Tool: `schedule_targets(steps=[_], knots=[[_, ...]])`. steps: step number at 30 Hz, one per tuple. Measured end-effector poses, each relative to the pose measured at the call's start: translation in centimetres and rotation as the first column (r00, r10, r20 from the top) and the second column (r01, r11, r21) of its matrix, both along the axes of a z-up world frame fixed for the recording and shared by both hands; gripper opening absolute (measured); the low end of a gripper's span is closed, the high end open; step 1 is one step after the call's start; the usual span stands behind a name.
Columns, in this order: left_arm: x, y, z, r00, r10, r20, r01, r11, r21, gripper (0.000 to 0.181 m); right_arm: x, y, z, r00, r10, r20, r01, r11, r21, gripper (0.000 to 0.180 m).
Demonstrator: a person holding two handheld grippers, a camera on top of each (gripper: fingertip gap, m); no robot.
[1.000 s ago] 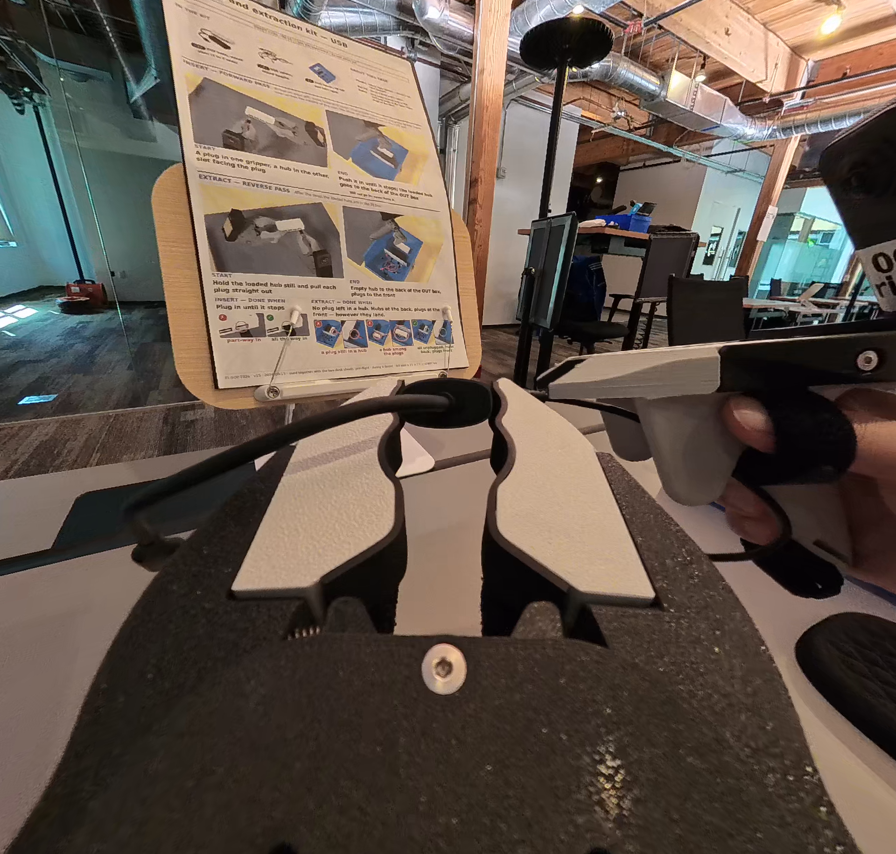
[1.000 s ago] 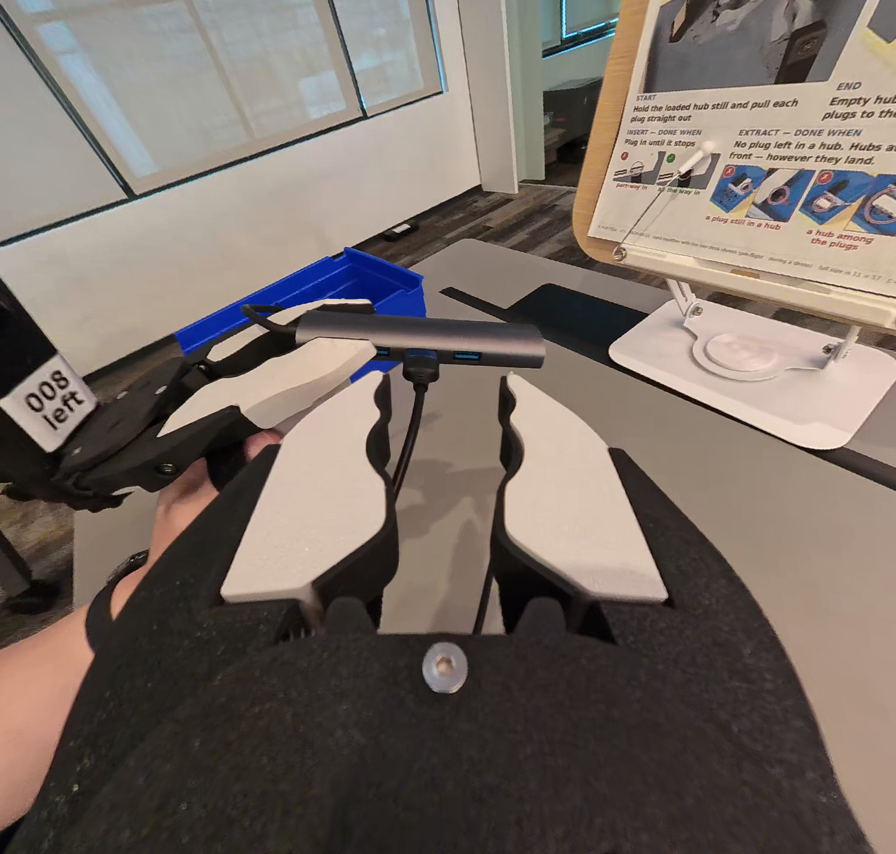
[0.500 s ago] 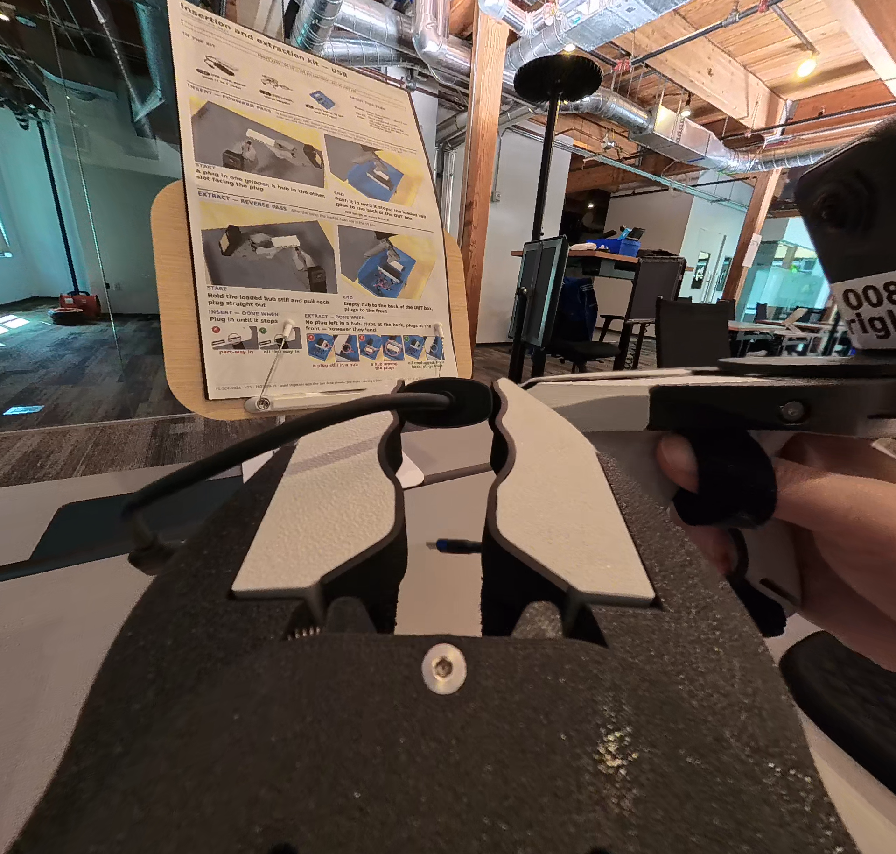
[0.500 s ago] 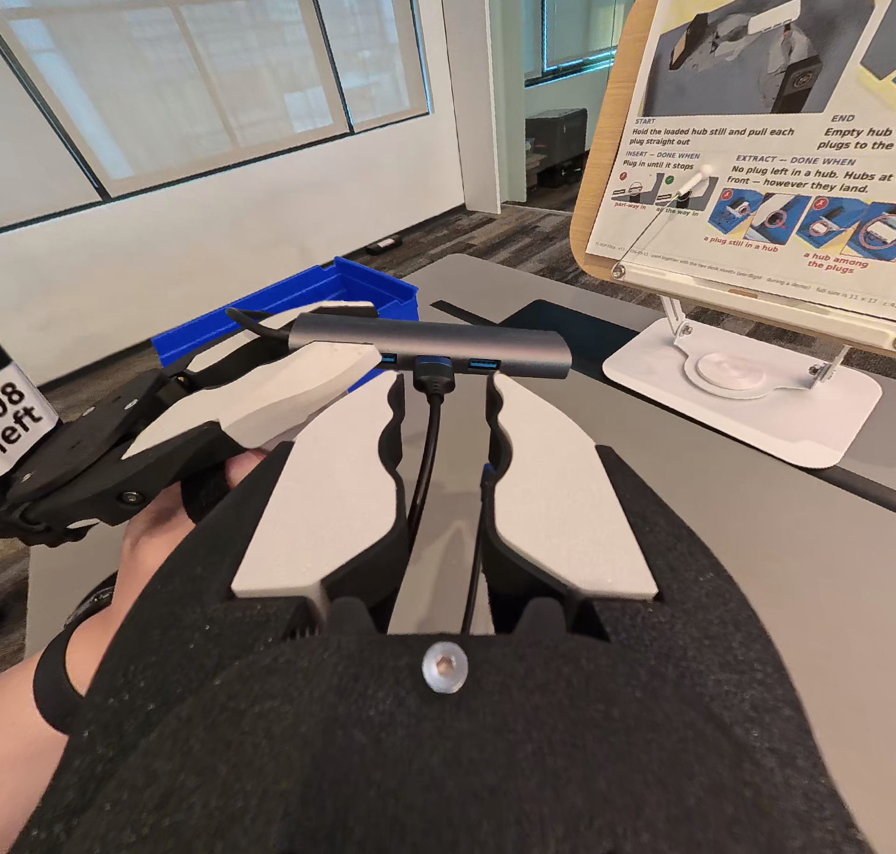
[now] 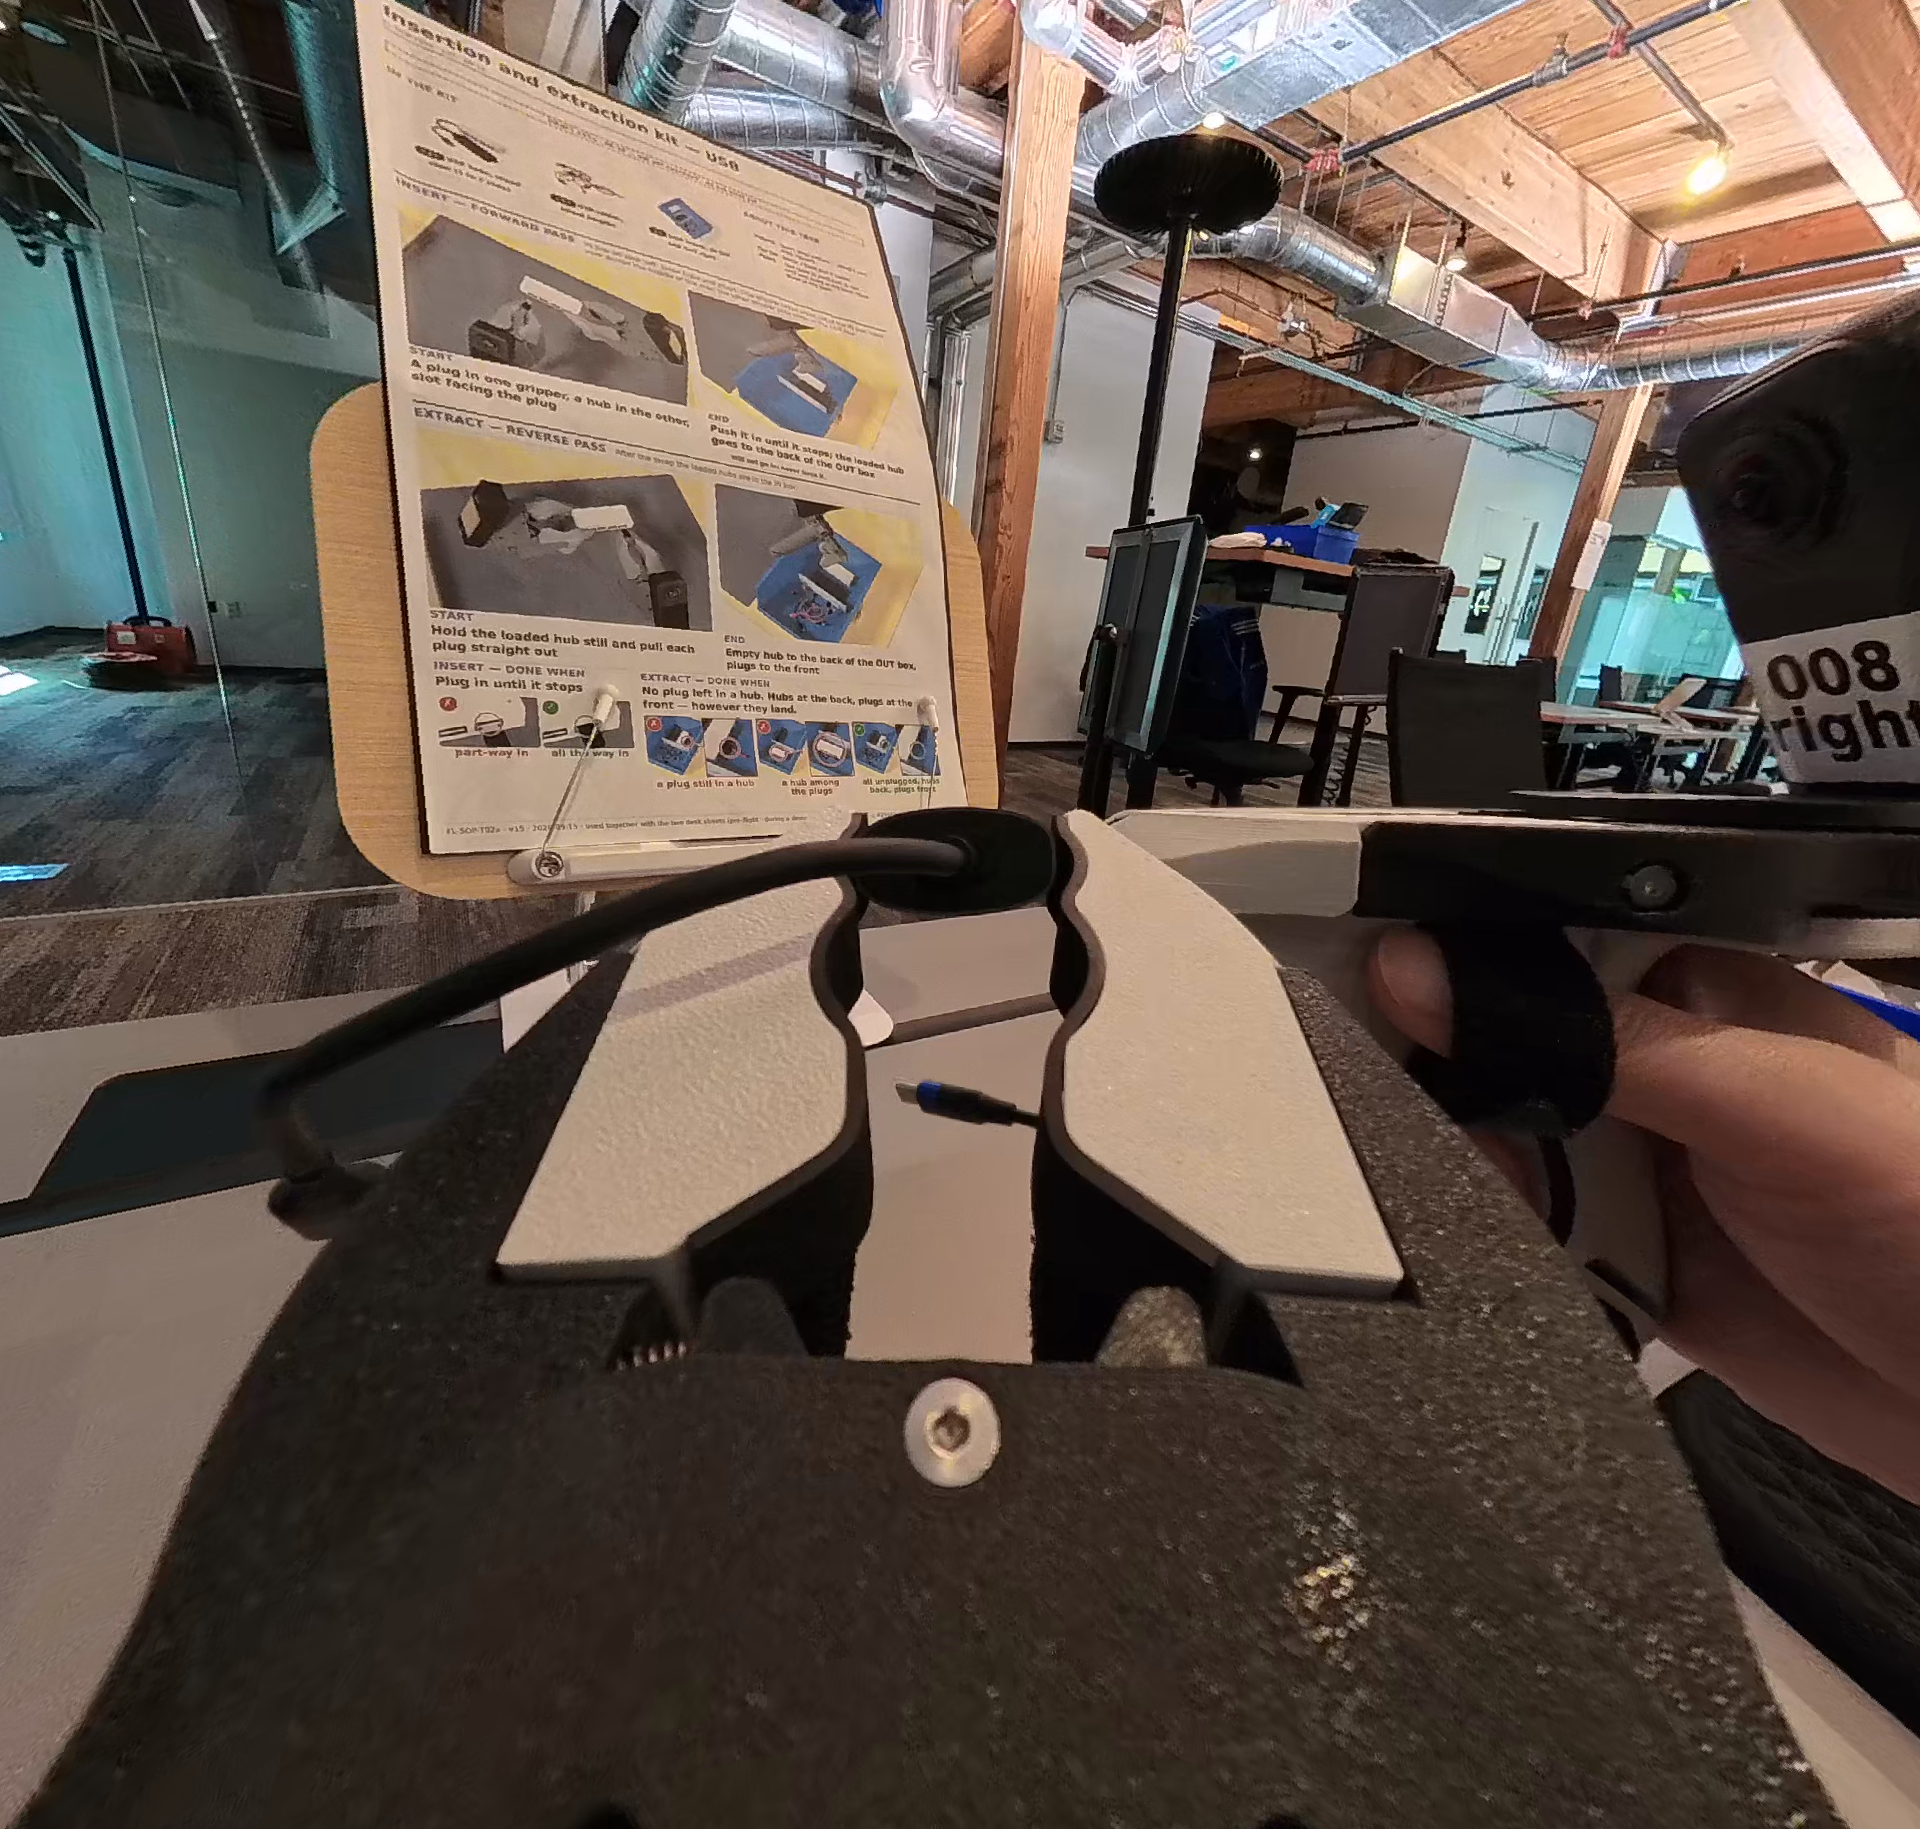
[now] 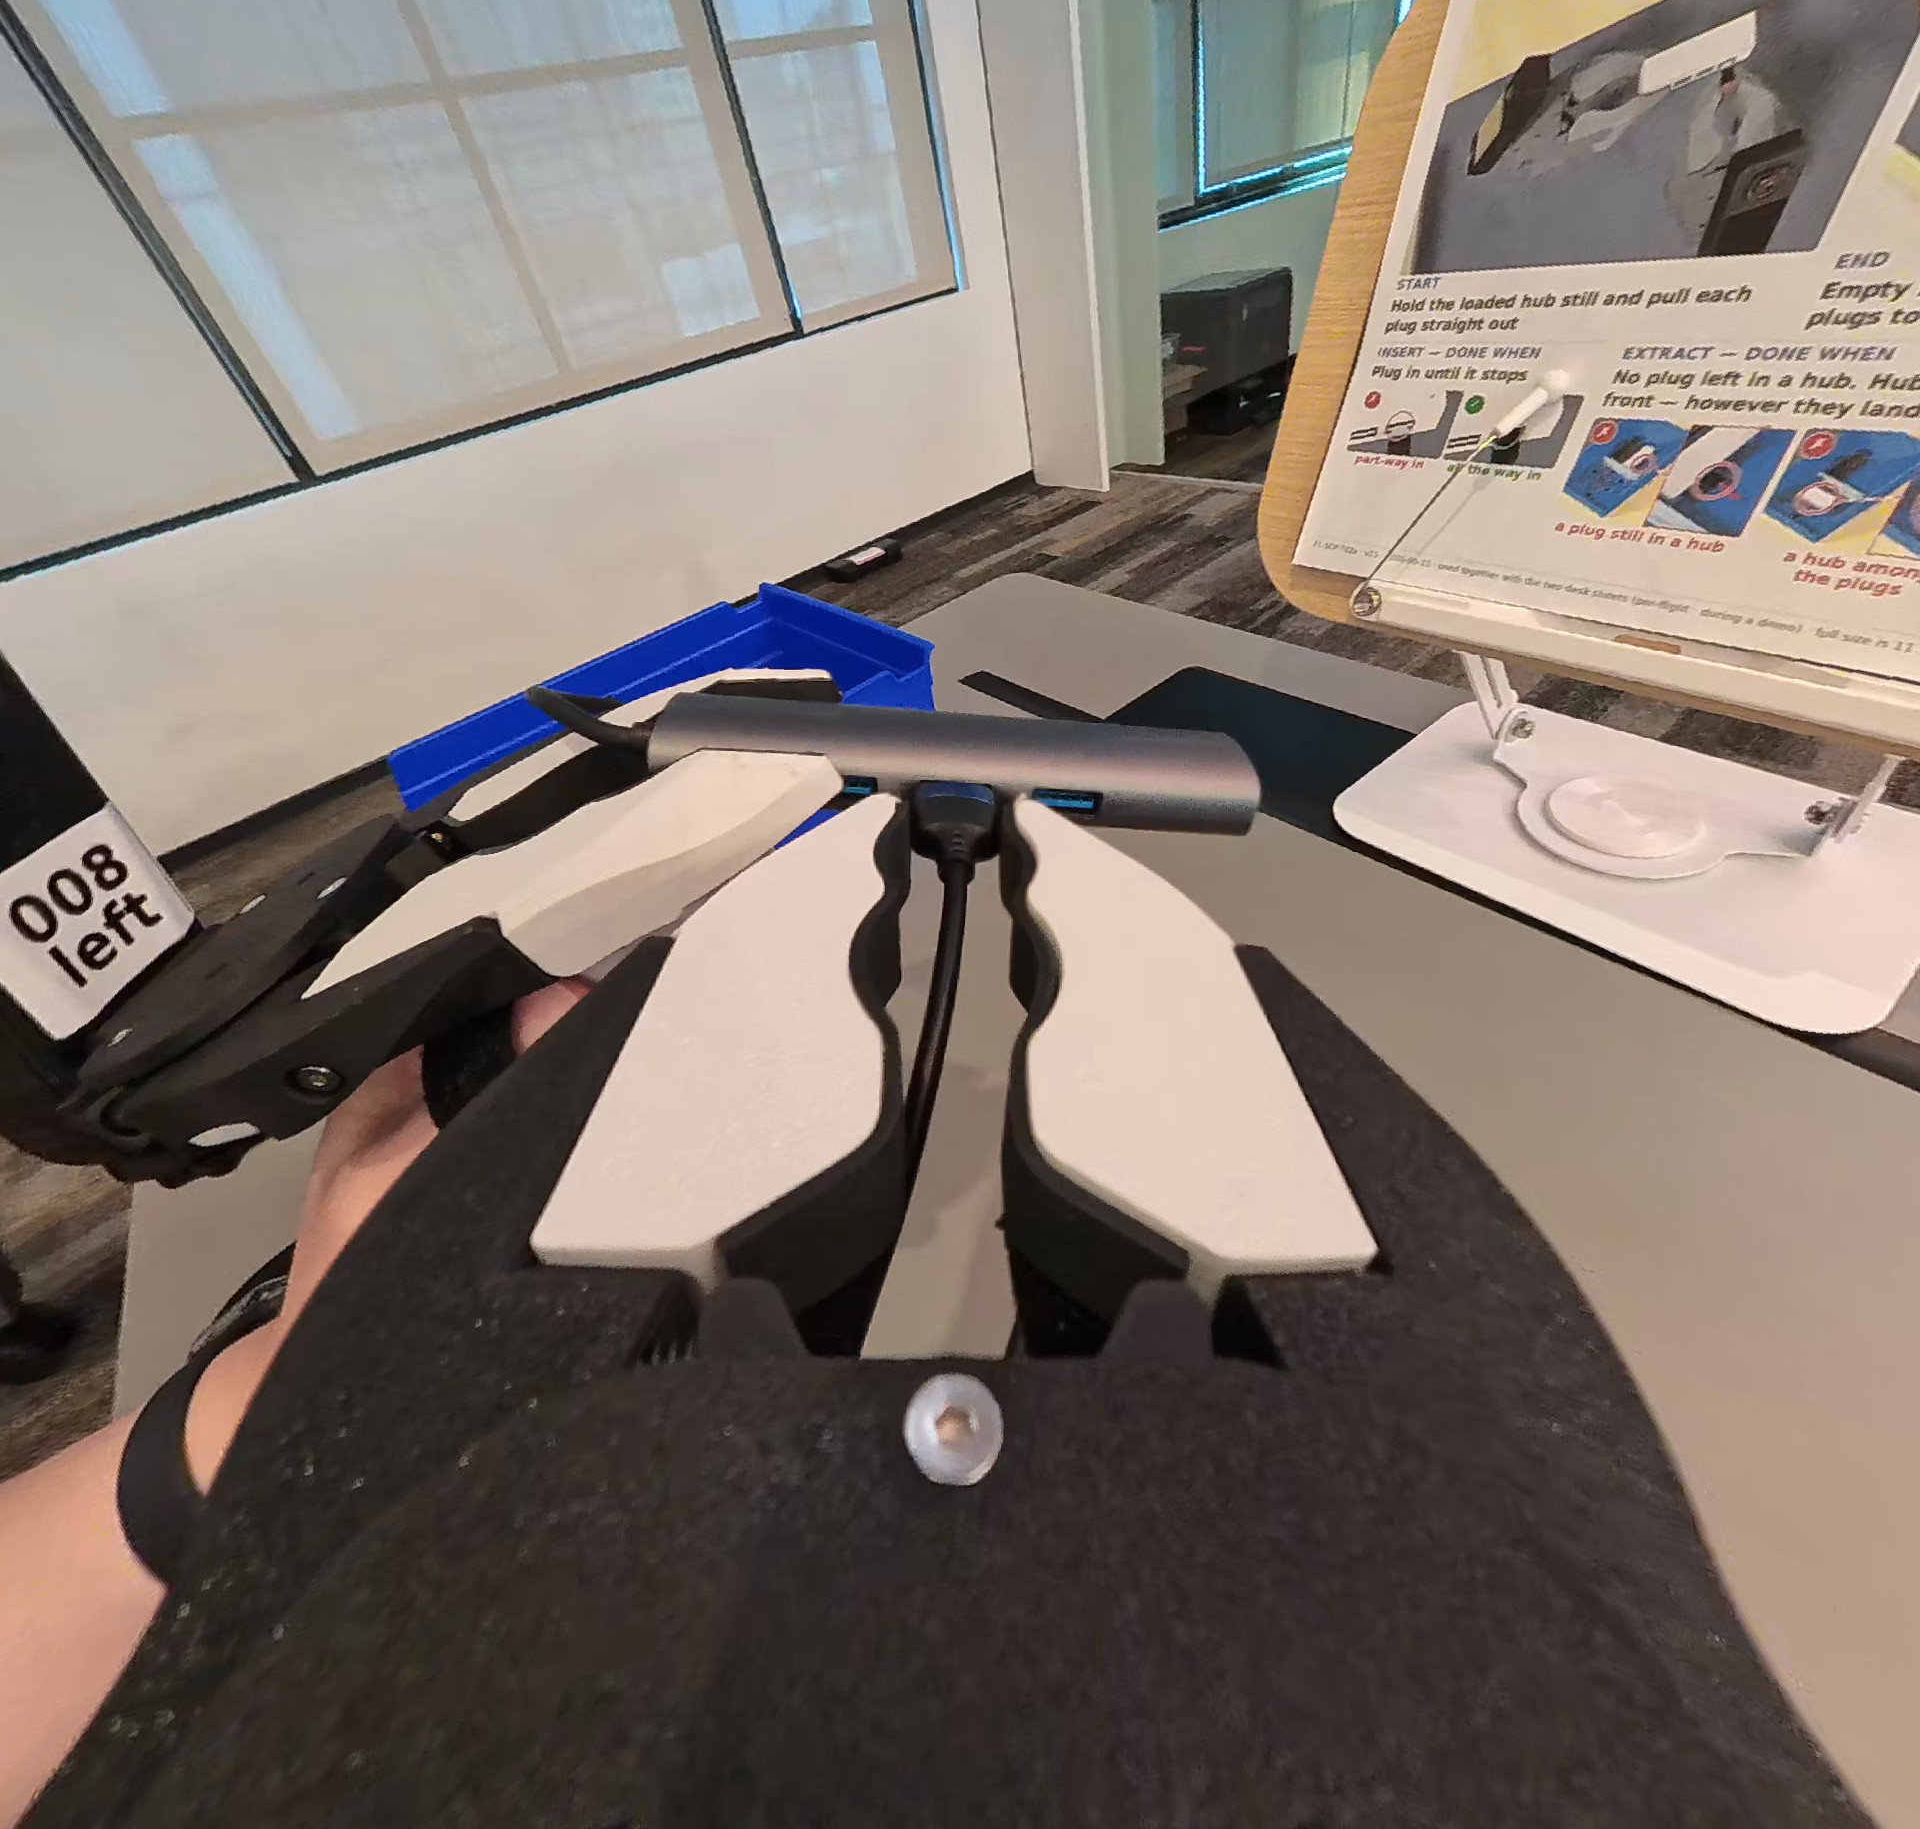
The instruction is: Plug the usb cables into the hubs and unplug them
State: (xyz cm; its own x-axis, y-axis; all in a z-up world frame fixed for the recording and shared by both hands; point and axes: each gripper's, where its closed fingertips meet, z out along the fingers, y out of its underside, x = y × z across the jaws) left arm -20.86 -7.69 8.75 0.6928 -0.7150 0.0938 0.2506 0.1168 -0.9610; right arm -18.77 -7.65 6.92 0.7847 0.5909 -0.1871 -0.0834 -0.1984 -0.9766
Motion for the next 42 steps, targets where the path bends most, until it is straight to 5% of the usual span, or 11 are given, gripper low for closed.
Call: schedule_targets(steps=[42], knots=[[-0.3, -1.8, 1.5, 1.000, 0.025, 0.013, -0.027, 0.994, 0.102, 0.033, -0.2, -1.7, 1.3, 1.000, -0.011, -0.011, 0.012, 0.999, 0.041, 0.015]])
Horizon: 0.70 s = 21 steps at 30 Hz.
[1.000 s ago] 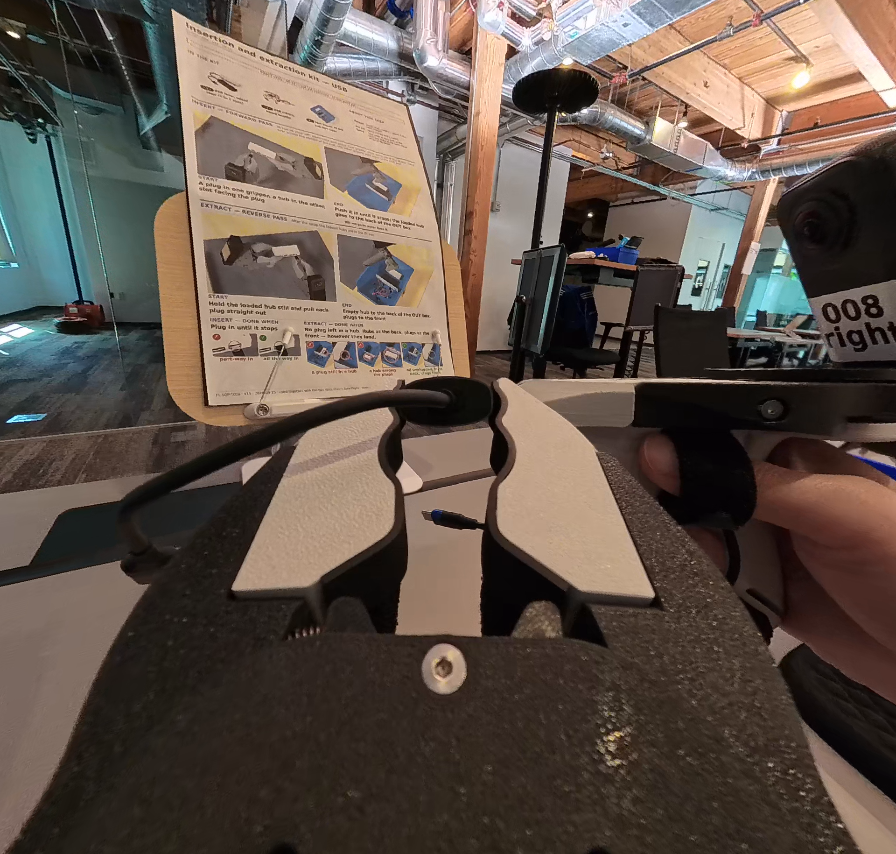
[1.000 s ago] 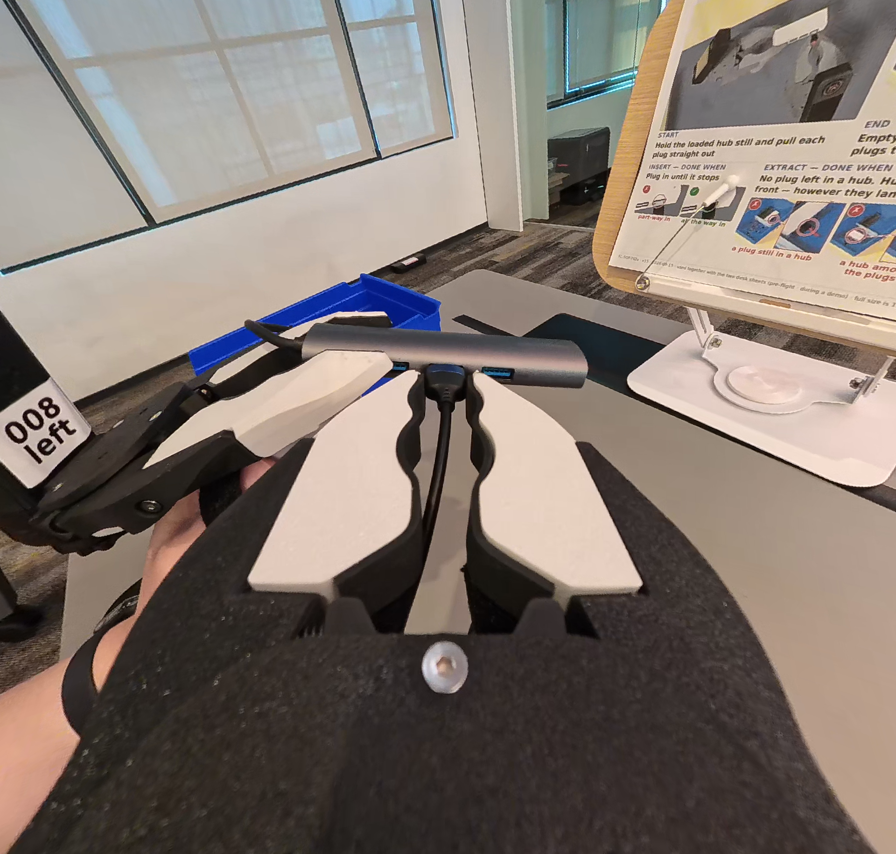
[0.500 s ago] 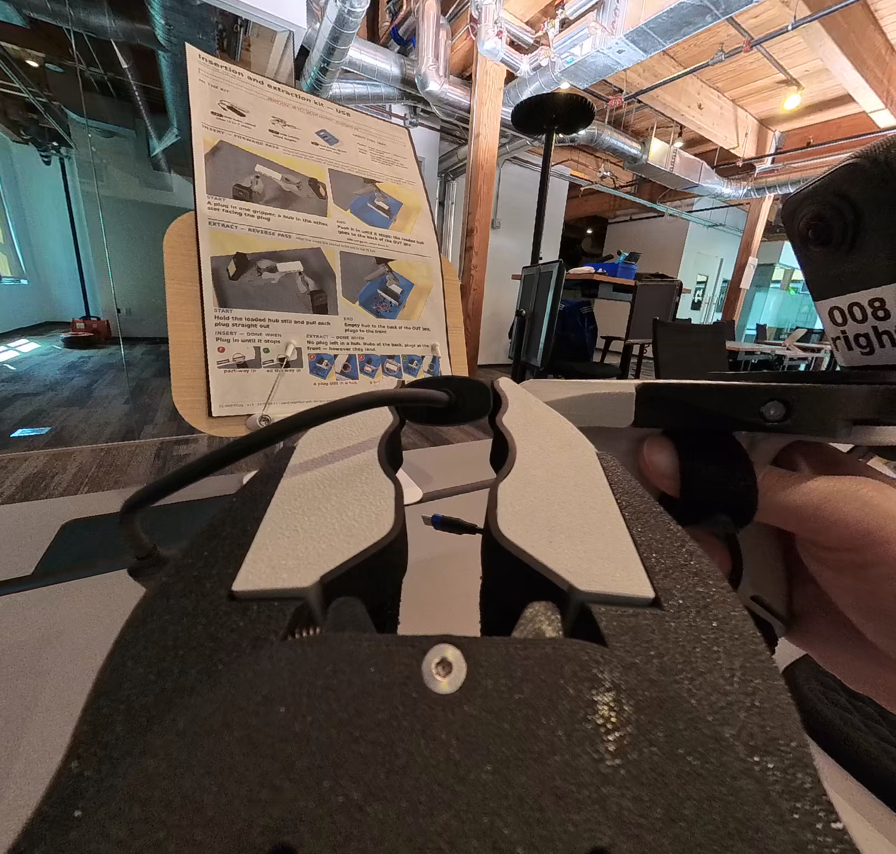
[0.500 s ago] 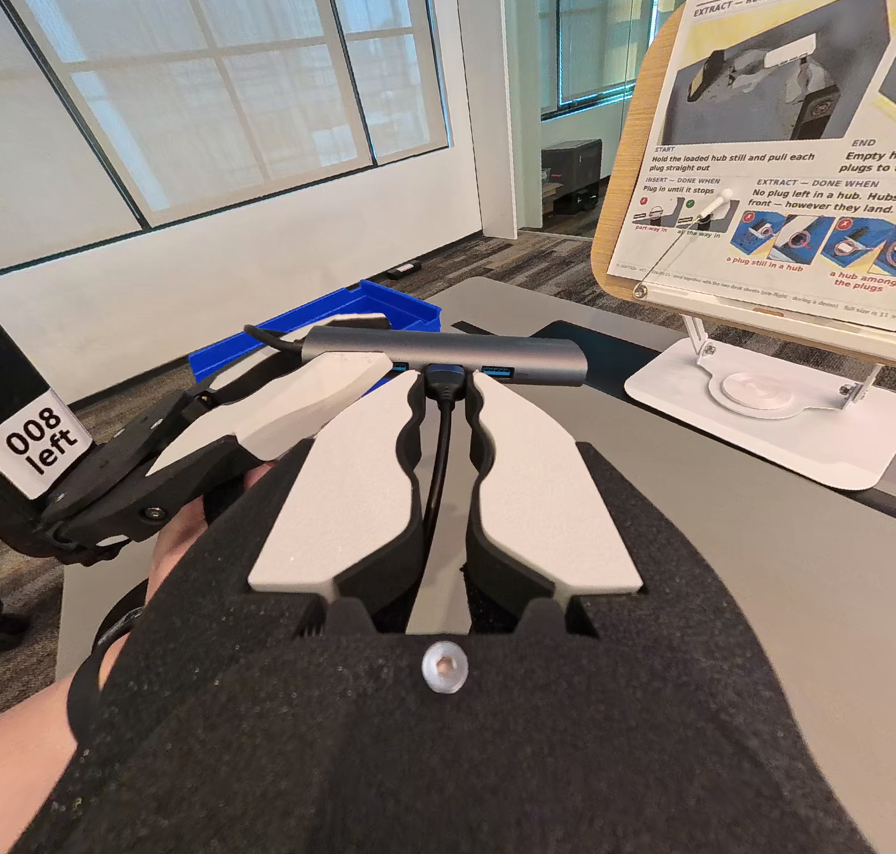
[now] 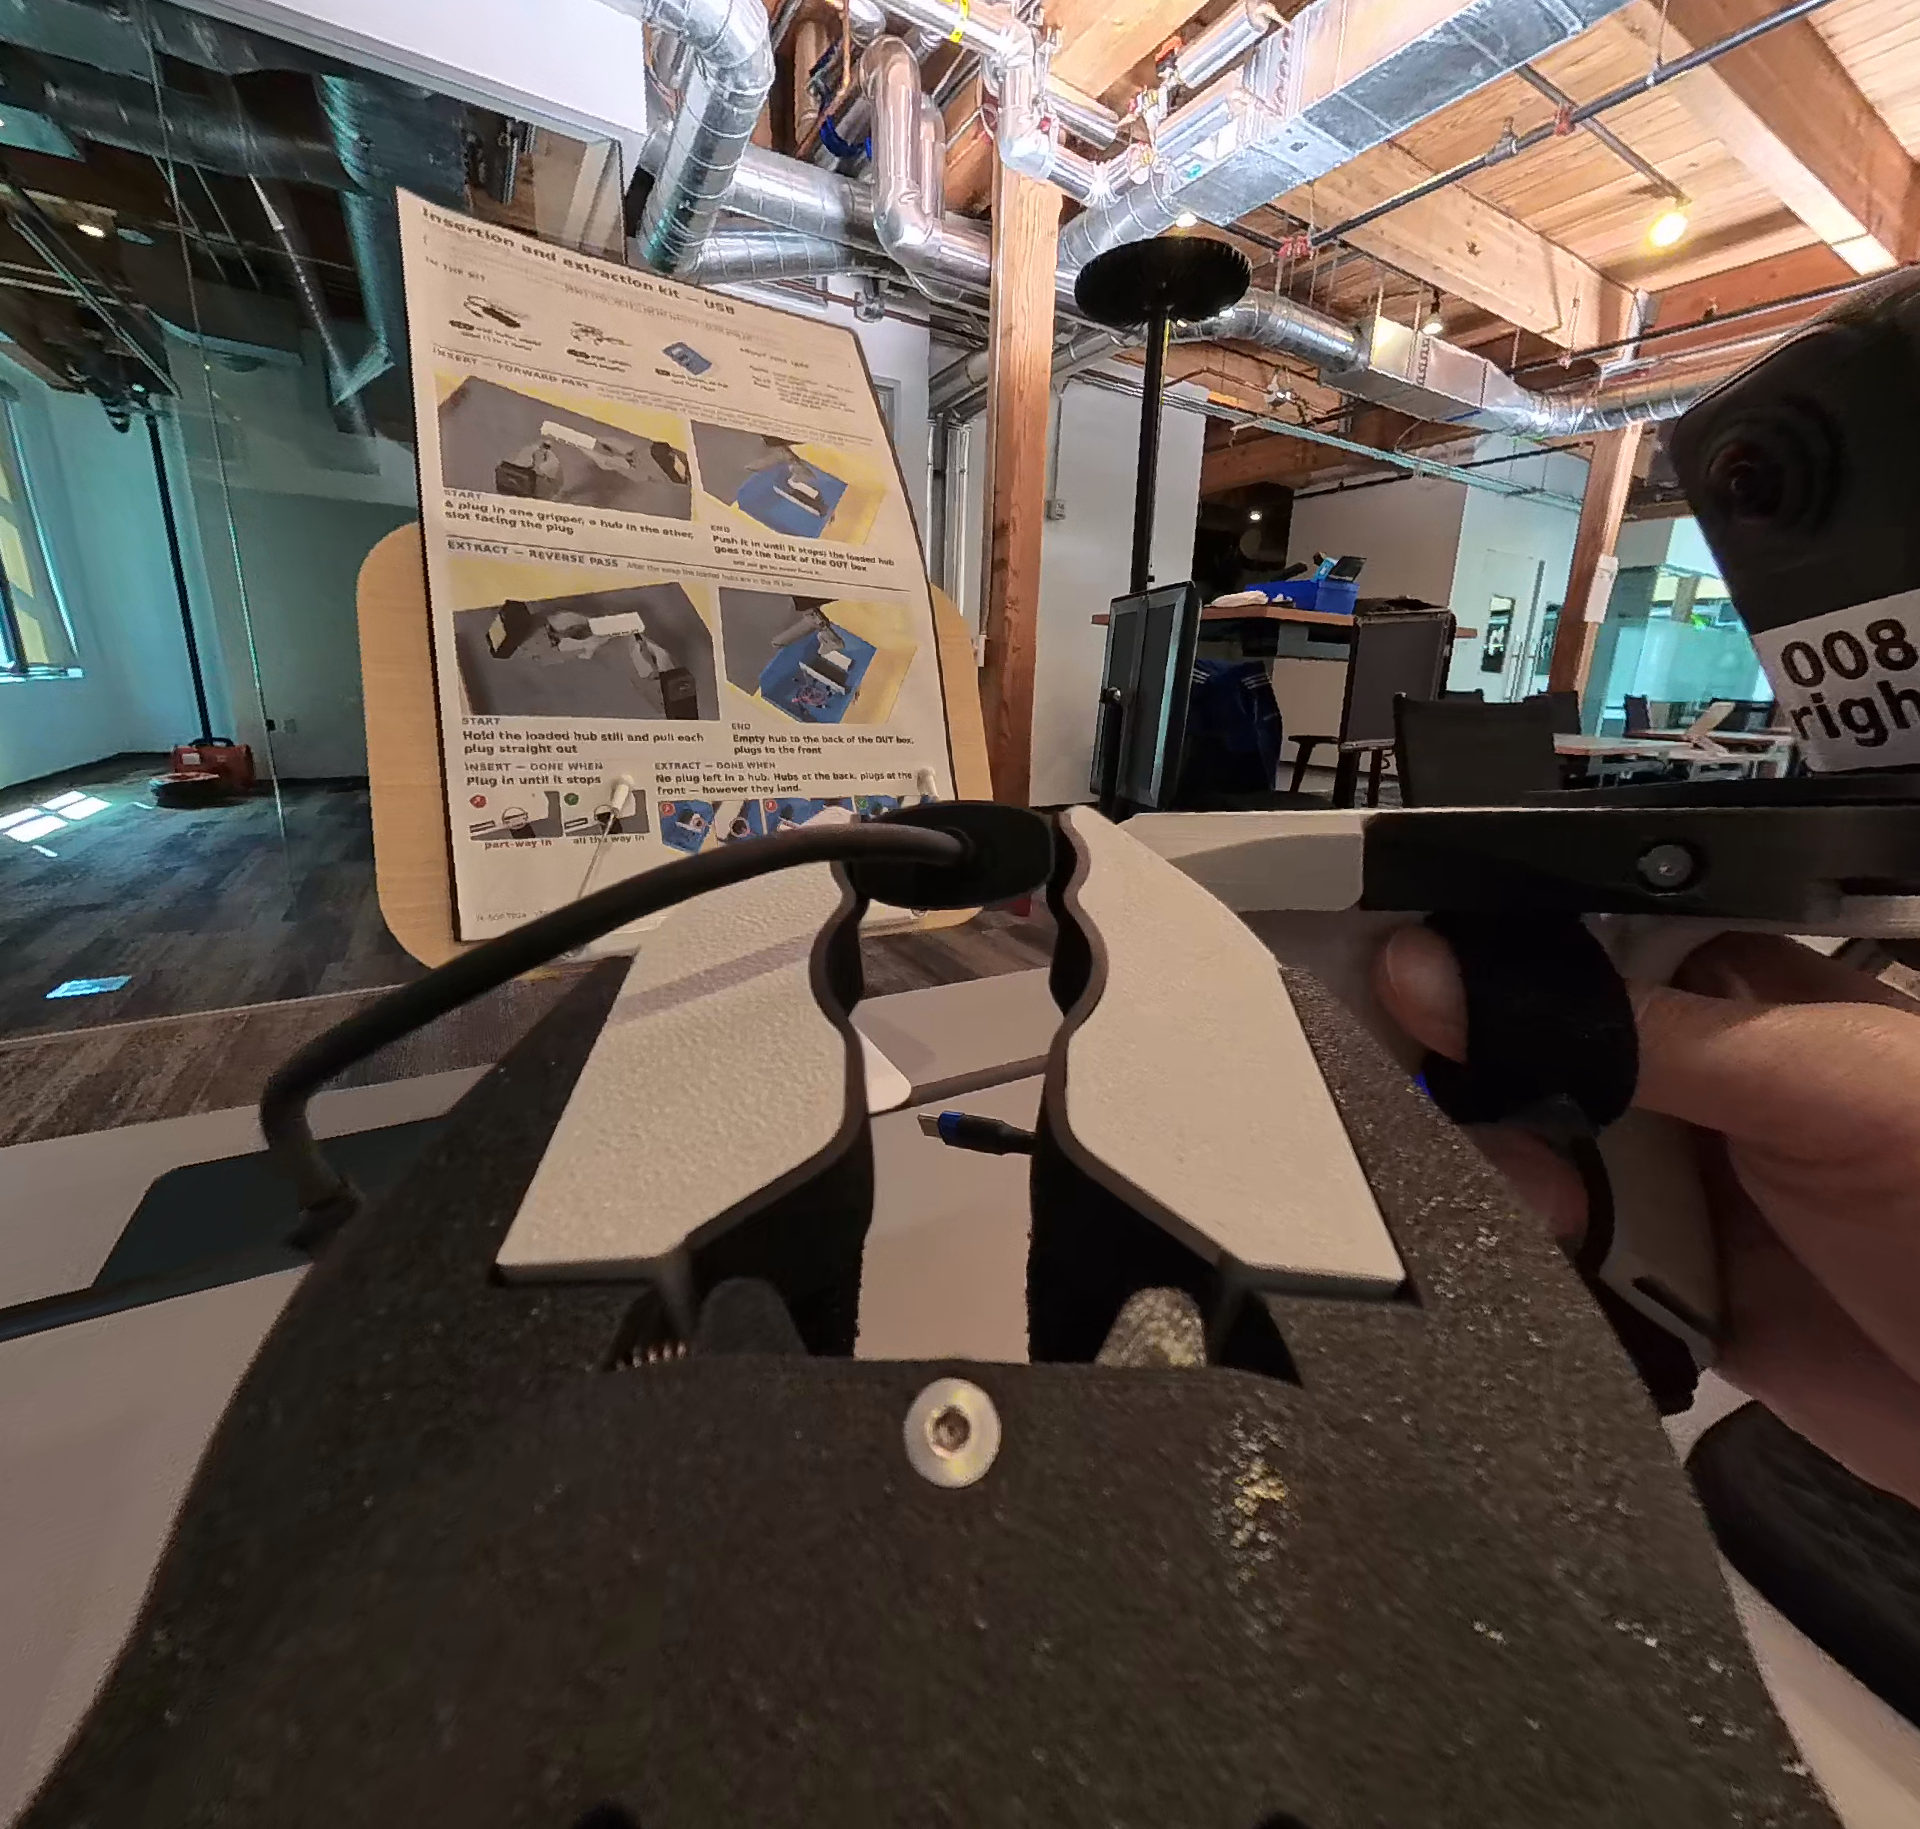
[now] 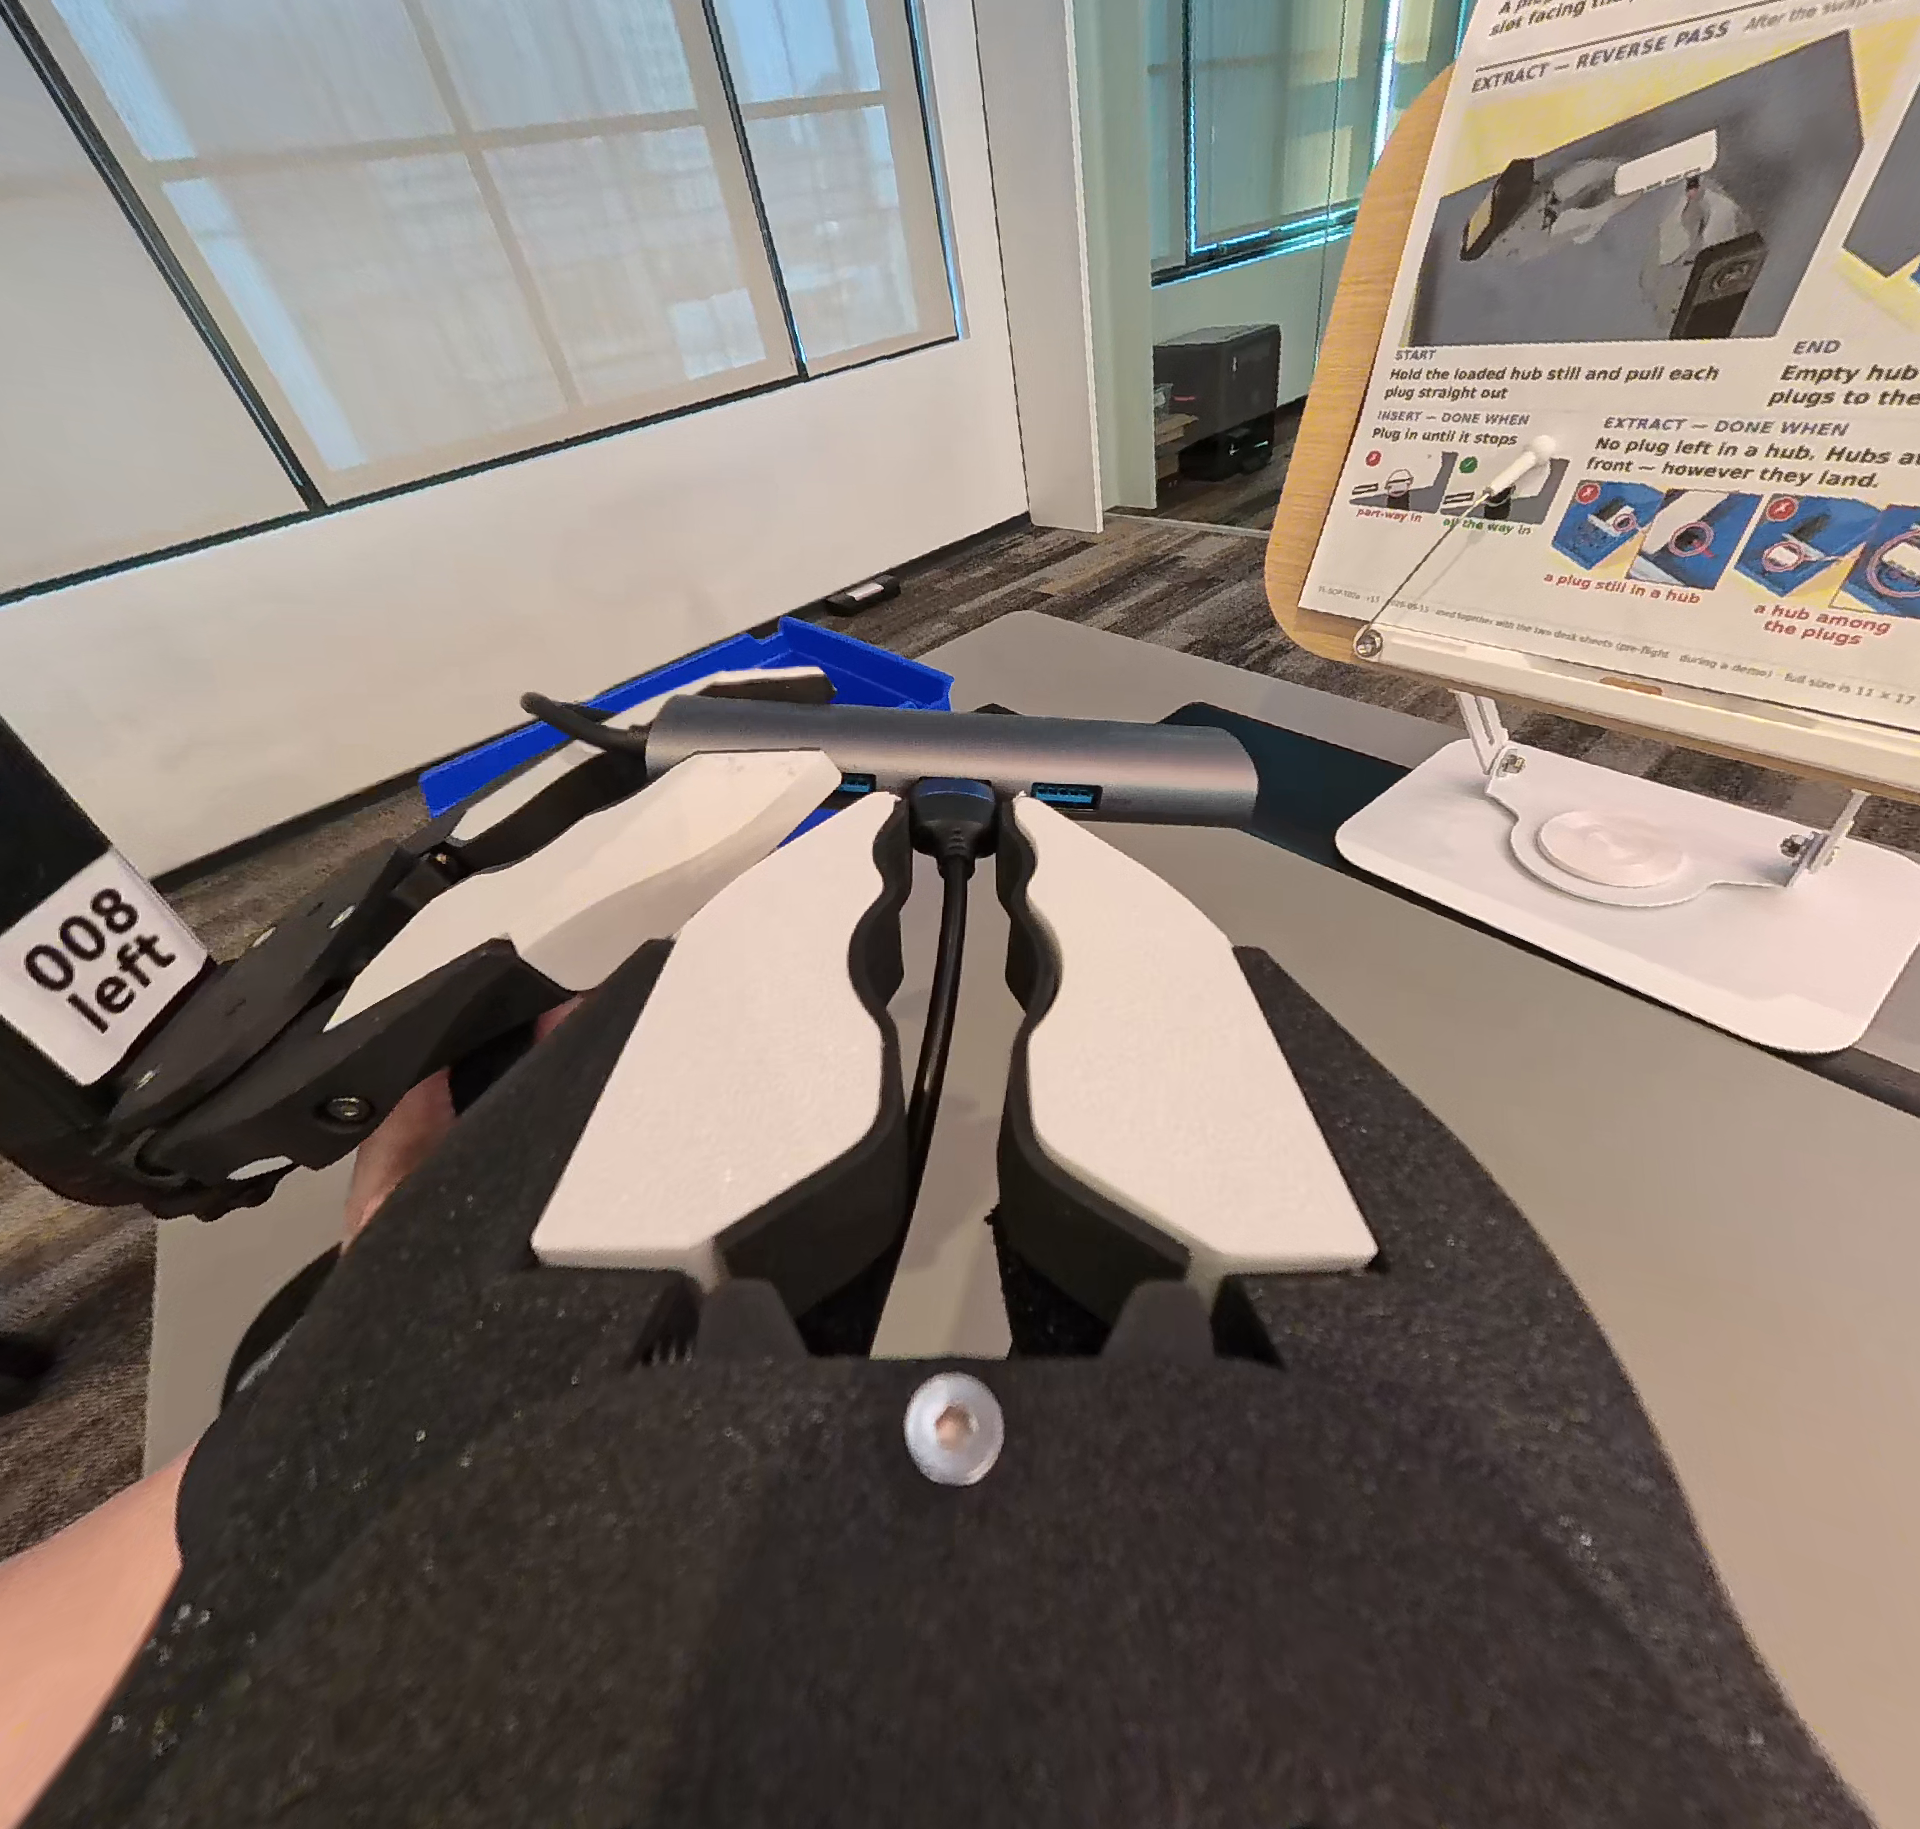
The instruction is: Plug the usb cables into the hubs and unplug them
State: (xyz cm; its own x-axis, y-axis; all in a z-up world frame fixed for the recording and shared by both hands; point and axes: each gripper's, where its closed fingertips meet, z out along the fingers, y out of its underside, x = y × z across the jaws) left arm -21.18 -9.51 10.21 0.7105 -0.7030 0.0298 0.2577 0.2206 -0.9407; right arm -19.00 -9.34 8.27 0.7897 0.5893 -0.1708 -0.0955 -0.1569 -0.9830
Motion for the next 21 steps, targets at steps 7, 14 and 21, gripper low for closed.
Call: schedule_targets(steps=[7, 14, 21], knots=[[0.4, -0.2, 0.1, 1.000, 0.011, -0.016, -0.011, 1.000, 0.015, 0.033, 0.4, -0.2, 0.1, 0.999, -0.010, -0.042, 0.009, 1.000, -0.012, 0.015], [0.8, -0.3, 0.3, 1.000, -0.010, -0.002, 0.010, 1.000, 0.011, 0.033, 0.8, -0.3, 0.3, 0.999, -0.039, -0.026, 0.039, 0.999, 0.007, 0.015], [1.1, -0.4, 0.3, 1.000, -0.018, -0.011, 0.018, 1.000, 0.016, 0.033, 1.1, -0.5, 0.2, 0.998, -0.047, -0.049, 0.047, 0.999, 0.000, 0.015]])
